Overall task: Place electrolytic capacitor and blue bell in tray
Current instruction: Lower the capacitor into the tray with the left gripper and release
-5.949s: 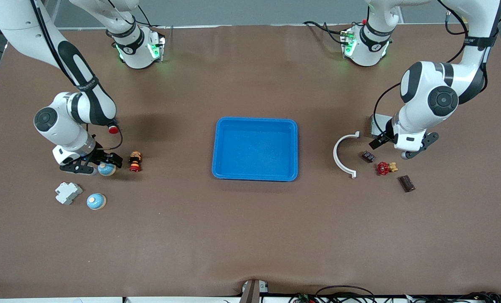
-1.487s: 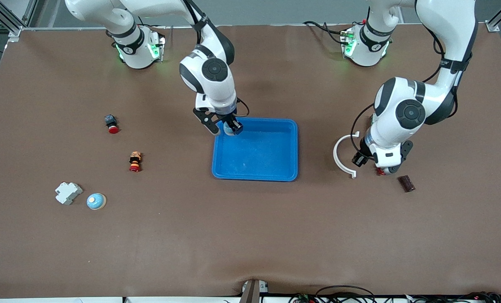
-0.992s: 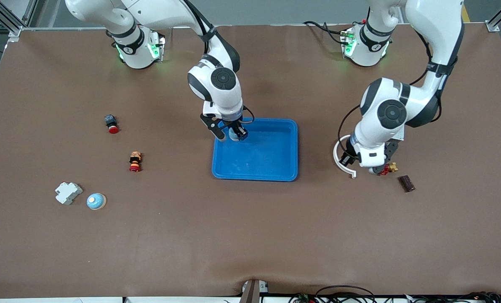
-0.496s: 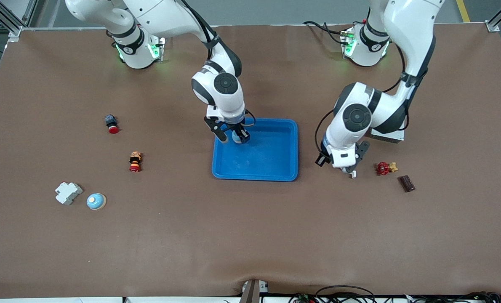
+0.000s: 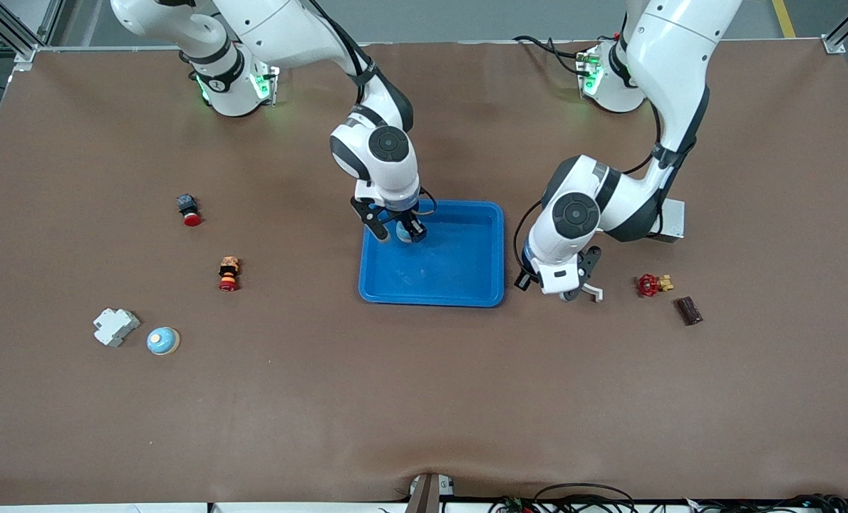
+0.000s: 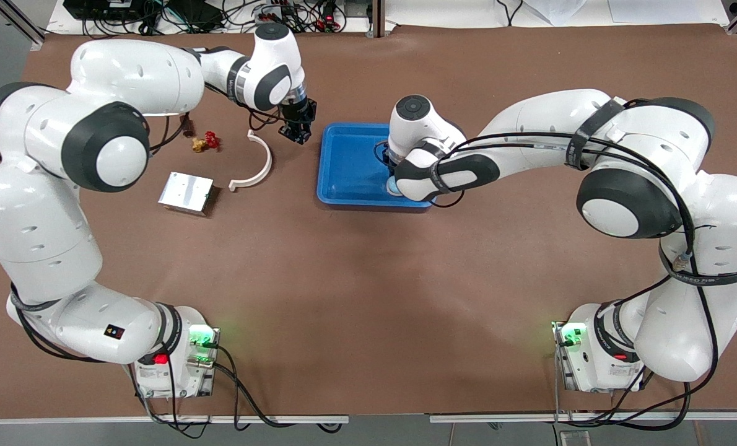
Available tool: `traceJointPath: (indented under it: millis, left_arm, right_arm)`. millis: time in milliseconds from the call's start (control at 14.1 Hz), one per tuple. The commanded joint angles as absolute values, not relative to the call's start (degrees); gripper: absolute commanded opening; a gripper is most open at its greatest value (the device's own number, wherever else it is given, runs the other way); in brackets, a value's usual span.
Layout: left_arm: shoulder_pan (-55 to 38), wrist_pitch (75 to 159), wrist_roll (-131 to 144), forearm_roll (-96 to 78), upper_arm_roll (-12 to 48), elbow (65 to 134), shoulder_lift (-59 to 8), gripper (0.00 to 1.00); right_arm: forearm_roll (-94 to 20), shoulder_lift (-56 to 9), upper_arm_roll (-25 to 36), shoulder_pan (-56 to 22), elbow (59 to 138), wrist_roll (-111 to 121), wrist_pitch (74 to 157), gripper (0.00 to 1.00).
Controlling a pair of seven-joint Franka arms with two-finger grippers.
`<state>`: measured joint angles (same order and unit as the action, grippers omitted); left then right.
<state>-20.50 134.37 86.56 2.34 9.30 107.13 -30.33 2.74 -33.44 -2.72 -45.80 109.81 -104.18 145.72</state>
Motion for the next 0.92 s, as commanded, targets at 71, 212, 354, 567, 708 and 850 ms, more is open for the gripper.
traceJointPath:
  millis: [71,212,354,567,708,850]
  left_arm:
    - [-21.4,134.0,88.6,3.0,9.1,104.4,-31.6,0.00]
    - [-22.1,134.0,89.5,3.0,9.1,104.0,-31.6,0.00]
    - [-22.9,134.0,90.5,3.0,9.1,103.9,-31.2,0.00]
    - [-25.0,134.0,93.3,2.9,9.1,102.7,-31.6,0.00]
    - [-27.0,134.0,95.4,2.9,9.1,102.3,-32.5,0.00]
    - [-27.9,134.0,97.4,2.6,9.2,102.1,-33.1,0.00]
  right_arm:
    - [4.7,-34.4,-1.8,-47.1,108.5,-106.3,144.9,1.00]
    - [5.4,-34.2,-1.8,-46.8,108.4,-105.9,144.5,1.00]
    - [7.3,-33.4,-1.8,-46.3,108.3,-104.0,142.4,1.00]
    - [7.4,-30.1,-1.8,-44.8,106.0,-96.7,131.6,1.00]
    - [7.3,-26.4,-1.8,-41.9,106.5,-87.3,126.4,1.00]
    - [7.3,-23.2,-1.8,-37.9,107.1,-79.4,123.5,1.00]
